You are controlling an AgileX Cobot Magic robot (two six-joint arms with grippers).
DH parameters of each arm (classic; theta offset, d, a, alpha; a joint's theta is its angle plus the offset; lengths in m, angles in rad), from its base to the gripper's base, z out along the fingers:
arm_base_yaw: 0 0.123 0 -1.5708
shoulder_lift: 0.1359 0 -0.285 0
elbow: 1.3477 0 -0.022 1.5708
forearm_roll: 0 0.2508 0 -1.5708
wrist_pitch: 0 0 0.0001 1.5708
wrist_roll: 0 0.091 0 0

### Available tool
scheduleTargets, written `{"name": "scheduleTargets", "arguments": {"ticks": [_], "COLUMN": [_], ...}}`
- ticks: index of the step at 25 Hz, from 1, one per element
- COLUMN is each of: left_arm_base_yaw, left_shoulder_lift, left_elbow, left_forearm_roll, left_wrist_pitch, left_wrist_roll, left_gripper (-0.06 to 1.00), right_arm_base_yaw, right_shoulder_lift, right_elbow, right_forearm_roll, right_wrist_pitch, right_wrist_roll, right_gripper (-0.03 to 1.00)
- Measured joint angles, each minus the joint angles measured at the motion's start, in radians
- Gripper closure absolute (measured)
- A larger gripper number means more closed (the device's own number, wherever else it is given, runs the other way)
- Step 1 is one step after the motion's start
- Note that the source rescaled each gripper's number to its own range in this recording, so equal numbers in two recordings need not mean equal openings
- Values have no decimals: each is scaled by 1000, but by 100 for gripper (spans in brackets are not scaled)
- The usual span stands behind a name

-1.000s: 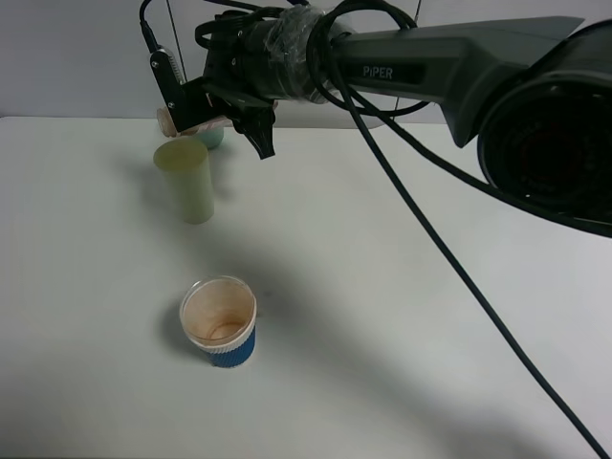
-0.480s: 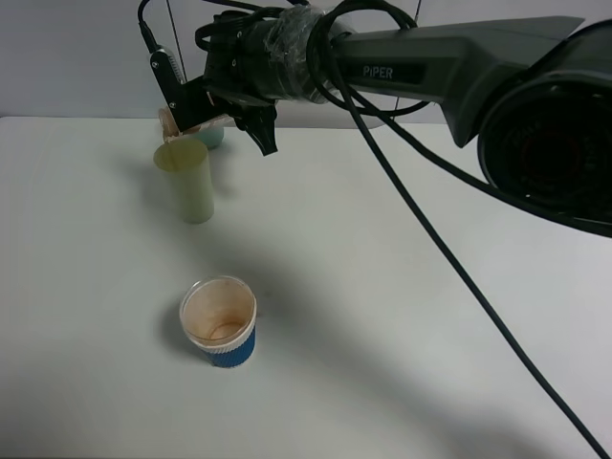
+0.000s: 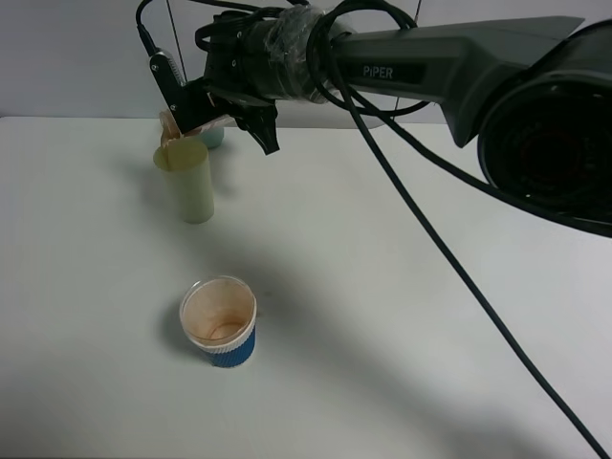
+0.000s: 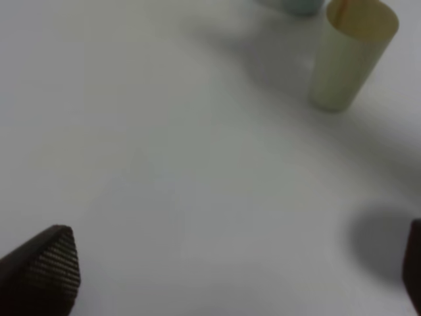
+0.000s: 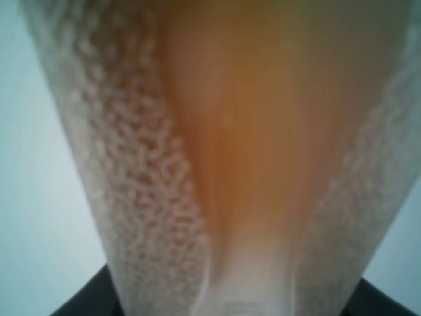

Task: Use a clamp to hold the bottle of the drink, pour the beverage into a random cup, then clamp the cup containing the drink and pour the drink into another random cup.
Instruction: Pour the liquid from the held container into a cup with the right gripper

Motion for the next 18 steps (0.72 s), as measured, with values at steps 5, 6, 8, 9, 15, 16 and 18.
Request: {"name": "scheduleTargets", "arguments": {"ticks": [5, 6, 8, 9, 15, 16, 18], "left_arm_base_yaw": [0, 0, 0, 0, 0, 0, 0], "left_shoulder_lift": [0, 0, 0, 0, 0, 0, 0], "left_elbow": [0, 0, 0, 0, 0, 0, 0], "left_forearm_roll": [0, 0, 0, 0, 0, 0, 0], "left_wrist_pitch": [0, 0, 0, 0, 0, 0, 0], "left_wrist_roll": [0, 0, 0, 0, 0, 0, 0], "left_gripper": [-3, -3, -3, -3, -3, -3, -3], "right_arm_base_yaw": [0, 0, 0, 0, 0, 0, 0], "right_shoulder_lift": [0, 0, 0, 0, 0, 0, 0], "right_elbow": [0, 0, 0, 0, 0, 0, 0], "right_forearm_roll": [-5, -6, -6, -6, -6, -6, -9], "right_wrist_pitch": [0, 0, 0, 0, 0, 0, 0], "right_wrist_roll": [-1, -1, -6, -7, -16, -16, -16], "right_gripper": [95, 95, 95, 95, 95, 95, 95]}}
